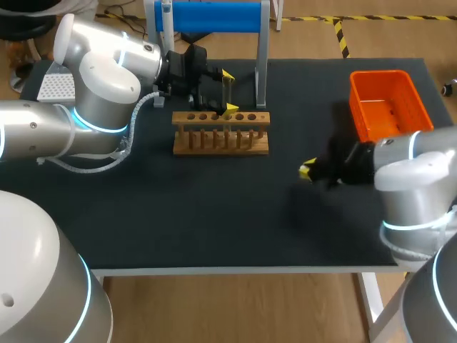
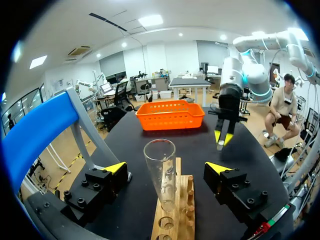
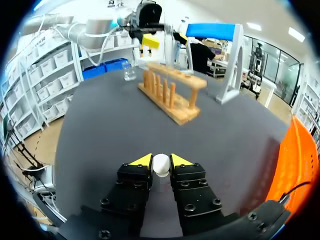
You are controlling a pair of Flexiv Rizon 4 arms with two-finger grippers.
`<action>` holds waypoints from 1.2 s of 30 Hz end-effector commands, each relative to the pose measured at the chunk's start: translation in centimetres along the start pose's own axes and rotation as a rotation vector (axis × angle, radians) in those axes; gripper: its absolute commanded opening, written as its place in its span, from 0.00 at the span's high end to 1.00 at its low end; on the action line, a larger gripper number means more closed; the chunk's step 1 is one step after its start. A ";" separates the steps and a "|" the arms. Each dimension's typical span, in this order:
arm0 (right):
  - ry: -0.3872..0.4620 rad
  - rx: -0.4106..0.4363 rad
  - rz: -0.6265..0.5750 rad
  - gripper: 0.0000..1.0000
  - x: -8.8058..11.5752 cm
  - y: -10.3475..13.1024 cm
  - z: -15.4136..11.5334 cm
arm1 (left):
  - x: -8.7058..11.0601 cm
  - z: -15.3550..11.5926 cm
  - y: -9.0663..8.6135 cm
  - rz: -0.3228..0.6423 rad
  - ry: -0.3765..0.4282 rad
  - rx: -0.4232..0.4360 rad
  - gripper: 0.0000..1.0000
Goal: Invert the test tube, pick up the pipette, mount the tip to pipette, aspirate from beaker and dispense into the tube, eject the tip, return the pipette, and cap with the stopper.
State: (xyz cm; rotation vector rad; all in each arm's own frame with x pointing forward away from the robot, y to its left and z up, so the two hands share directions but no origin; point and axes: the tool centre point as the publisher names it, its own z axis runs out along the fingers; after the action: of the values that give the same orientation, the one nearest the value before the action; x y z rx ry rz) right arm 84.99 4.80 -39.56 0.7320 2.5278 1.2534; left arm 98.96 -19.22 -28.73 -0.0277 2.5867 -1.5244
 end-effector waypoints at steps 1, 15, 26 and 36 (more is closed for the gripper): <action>0.083 0.006 -0.014 1.00 -0.5 3.0 -5.1 | 0.1 0.1 0.1 0.002 -0.003 0.004 0.00; 0.170 -0.002 -0.092 1.00 0.4 10.2 -9.6 | 0.1 0.1 0.1 0.002 -0.003 0.004 0.00; 0.170 -0.002 -0.092 1.00 0.4 10.2 -9.6 | 0.1 0.1 0.1 0.002 -0.003 0.004 0.00; 0.176 -0.008 -0.096 1.00 0.1 11.0 -9.3 | 0.1 0.1 0.1 0.002 -0.003 0.004 0.00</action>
State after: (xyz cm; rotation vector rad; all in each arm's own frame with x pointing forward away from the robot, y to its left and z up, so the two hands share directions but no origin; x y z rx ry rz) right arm 84.16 3.84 -25.63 0.5197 2.6559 1.3402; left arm 98.96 -19.22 -28.73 -0.0277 2.5868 -1.5244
